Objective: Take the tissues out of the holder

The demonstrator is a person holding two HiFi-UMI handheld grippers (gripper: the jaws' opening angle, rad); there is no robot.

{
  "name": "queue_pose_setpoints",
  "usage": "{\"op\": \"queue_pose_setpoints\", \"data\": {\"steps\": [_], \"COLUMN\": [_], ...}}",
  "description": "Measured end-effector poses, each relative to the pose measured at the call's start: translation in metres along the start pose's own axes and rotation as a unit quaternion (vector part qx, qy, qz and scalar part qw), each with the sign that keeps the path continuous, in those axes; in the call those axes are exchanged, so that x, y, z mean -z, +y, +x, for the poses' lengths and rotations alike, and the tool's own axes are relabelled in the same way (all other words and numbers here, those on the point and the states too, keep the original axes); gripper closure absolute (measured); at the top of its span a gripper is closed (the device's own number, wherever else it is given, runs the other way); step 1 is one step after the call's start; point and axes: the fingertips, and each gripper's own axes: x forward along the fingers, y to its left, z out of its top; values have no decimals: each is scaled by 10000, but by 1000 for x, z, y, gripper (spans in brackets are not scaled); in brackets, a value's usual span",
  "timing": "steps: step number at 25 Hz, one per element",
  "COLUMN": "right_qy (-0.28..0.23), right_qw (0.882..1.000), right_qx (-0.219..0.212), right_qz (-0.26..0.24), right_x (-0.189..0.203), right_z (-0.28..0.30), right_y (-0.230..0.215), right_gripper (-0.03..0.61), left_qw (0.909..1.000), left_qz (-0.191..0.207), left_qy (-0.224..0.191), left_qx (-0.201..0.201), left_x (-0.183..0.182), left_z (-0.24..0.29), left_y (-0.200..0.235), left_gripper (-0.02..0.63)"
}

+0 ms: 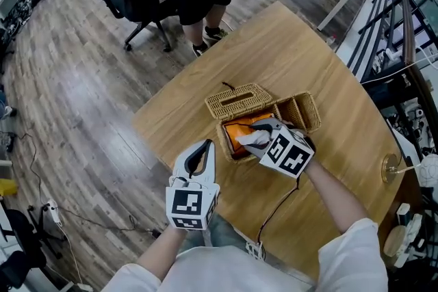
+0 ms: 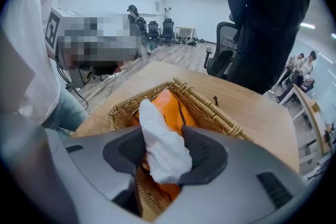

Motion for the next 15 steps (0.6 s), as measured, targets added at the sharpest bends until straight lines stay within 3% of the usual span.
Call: {"op": "queue_pose_setpoints", "data": {"steps": [7,15], "right_qy": [-74,-31], "right_qw": [9997,9990], "right_qx": [201,443], "right_qz": [91,-19], "right_x": [0,-1], "right_z": [-9,-21], "right_y": [-1,-3], "right_gripper": [454,476], "left_qw": [10000,9999], "left_qz": [31,22], "left_qy": [-13,-94], "left_qx": [66,58], "left_x": [-4,-7], "left_z": [-2,-8], "left_y": [-4,-4], "left_gripper": [603,604]}}
